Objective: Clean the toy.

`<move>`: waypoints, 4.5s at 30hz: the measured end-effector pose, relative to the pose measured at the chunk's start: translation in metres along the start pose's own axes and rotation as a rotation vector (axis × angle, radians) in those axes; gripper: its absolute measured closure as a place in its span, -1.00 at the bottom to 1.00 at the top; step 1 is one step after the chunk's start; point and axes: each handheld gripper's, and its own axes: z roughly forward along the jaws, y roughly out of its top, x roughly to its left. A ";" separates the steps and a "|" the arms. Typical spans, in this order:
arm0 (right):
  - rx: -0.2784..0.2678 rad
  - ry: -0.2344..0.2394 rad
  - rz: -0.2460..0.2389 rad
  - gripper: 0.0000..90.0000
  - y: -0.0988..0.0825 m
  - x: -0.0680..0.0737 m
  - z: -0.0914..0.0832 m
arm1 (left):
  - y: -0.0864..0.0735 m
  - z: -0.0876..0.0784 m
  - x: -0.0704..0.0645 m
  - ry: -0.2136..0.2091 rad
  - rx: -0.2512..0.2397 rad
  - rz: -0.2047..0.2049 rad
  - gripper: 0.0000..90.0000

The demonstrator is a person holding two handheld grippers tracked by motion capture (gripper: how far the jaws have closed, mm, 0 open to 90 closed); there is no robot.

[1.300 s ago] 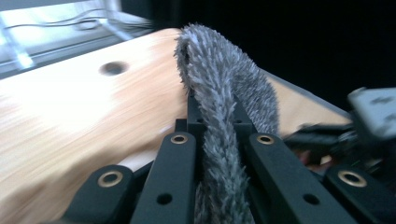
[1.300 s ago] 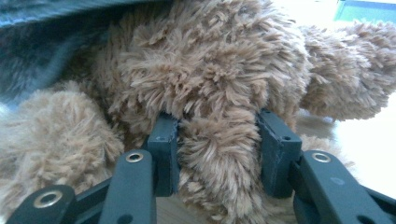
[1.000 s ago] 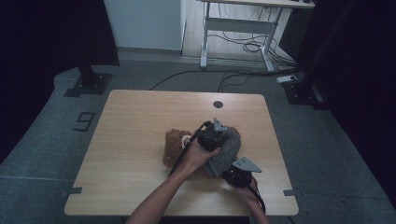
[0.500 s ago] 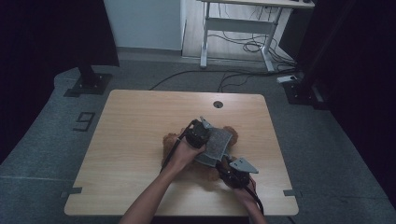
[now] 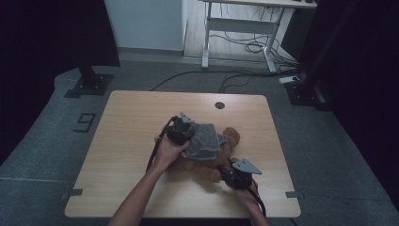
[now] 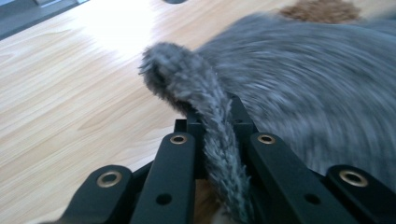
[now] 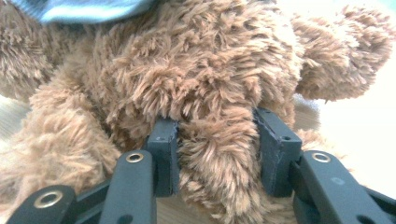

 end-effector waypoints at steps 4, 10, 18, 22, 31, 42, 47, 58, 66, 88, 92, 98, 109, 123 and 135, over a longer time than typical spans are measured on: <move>0.002 0.007 0.014 0.23 0.000 -0.002 0.000 | -0.018 -0.008 0.012 0.069 0.021 0.029 0.87; 0.001 -0.003 0.010 0.22 0.000 0.000 0.001 | -0.054 -0.015 0.043 0.075 0.036 -0.069 0.88; 0.001 -0.012 0.010 0.22 0.001 0.001 0.002 | -0.083 -0.012 0.047 0.053 0.052 -0.093 0.88; 0.001 -0.014 0.008 0.22 0.000 0.000 0.001 | -0.095 -0.022 0.044 0.062 0.054 -0.061 0.88; 0.002 -0.018 0.011 0.22 0.000 0.000 0.001 | -0.124 -0.054 0.045 -0.052 -0.023 -0.141 0.86; -0.005 -0.022 0.032 0.25 0.002 -0.001 0.007 | -0.114 -0.013 0.035 -0.049 0.005 -0.136 0.87; -0.007 -0.028 0.029 0.25 0.005 -0.004 0.014 | -0.103 0.002 0.043 -0.022 -0.012 -0.154 0.87; -0.050 -0.033 0.001 0.05 0.007 -0.005 0.005 | -0.115 -0.017 0.061 0.004 -0.075 -0.199 0.87; -0.095 -0.022 0.013 -0.01 0.009 -0.009 -0.008 | -0.146 -0.063 0.074 0.050 -0.111 -0.191 0.87; -0.124 -0.035 0.053 -0.02 0.006 -0.018 -0.022 | -0.217 -0.083 0.097 0.100 0.022 -0.241 0.65; -0.123 -0.033 0.054 -0.03 0.006 -0.019 -0.022 | -0.217 -0.082 0.099 0.092 0.024 -0.250 0.40; -0.124 -0.022 0.062 -0.05 0.006 -0.020 -0.024 | -0.215 -0.086 0.101 0.124 -0.005 -0.257 -0.38; -0.137 -0.017 0.078 -0.07 0.006 -0.025 -0.032 | -0.183 -0.116 0.091 0.175 -0.185 -0.226 -0.71; -0.128 0.007 0.060 -0.09 0.006 -0.023 -0.038 | -0.166 -0.114 0.042 0.062 -0.223 -0.209 -0.63; -0.135 0.006 0.065 -0.11 -0.006 -0.029 -0.053 | -0.172 -0.112 0.021 -0.035 -0.264 -0.170 -0.58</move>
